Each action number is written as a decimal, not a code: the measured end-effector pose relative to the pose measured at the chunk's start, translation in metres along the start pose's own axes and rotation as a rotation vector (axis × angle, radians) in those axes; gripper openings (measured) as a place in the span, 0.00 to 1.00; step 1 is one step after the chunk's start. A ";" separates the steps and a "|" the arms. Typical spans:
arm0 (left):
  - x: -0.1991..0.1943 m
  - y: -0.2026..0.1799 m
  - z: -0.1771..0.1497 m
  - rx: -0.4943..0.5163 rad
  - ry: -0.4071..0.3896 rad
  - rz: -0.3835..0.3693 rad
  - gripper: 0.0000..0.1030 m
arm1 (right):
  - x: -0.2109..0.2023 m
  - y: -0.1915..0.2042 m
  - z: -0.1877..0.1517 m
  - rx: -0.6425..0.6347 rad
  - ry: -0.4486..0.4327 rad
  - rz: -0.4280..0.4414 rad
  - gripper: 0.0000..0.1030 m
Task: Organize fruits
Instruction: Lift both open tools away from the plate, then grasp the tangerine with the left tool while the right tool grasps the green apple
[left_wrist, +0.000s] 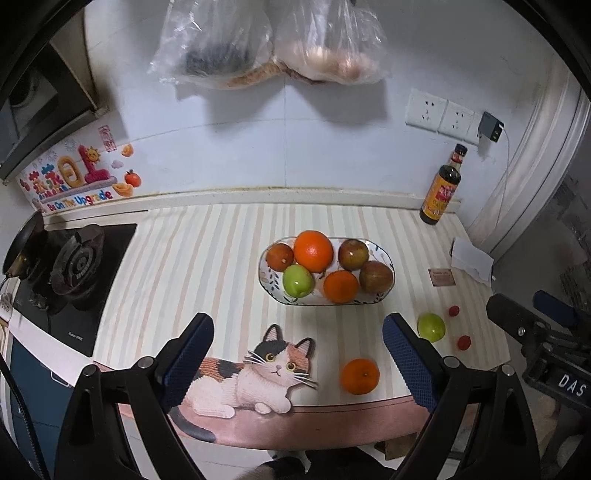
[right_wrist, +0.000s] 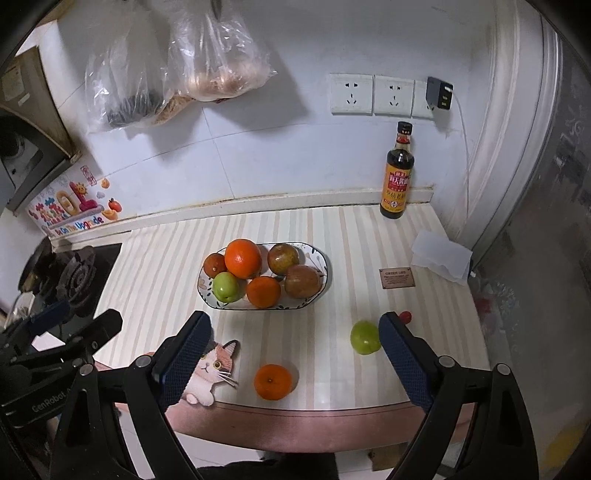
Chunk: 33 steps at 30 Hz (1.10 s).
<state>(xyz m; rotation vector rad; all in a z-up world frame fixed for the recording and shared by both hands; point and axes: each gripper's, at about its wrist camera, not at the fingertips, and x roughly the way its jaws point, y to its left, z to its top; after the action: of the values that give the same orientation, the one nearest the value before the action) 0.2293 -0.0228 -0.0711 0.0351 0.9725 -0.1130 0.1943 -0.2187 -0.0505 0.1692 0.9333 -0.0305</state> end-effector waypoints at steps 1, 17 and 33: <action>0.005 -0.001 0.000 0.005 0.007 -0.002 1.00 | 0.004 -0.004 0.000 0.014 0.008 0.006 0.97; 0.202 -0.086 -0.063 0.160 0.541 -0.085 1.00 | 0.155 -0.114 -0.035 0.233 0.302 0.025 0.86; 0.251 -0.092 -0.091 0.152 0.667 -0.089 0.60 | 0.283 -0.139 -0.047 0.160 0.488 -0.033 0.60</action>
<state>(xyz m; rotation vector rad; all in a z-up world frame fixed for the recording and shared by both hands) 0.2844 -0.1268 -0.3281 0.1773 1.6303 -0.2671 0.3115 -0.3352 -0.3233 0.3180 1.4212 -0.0976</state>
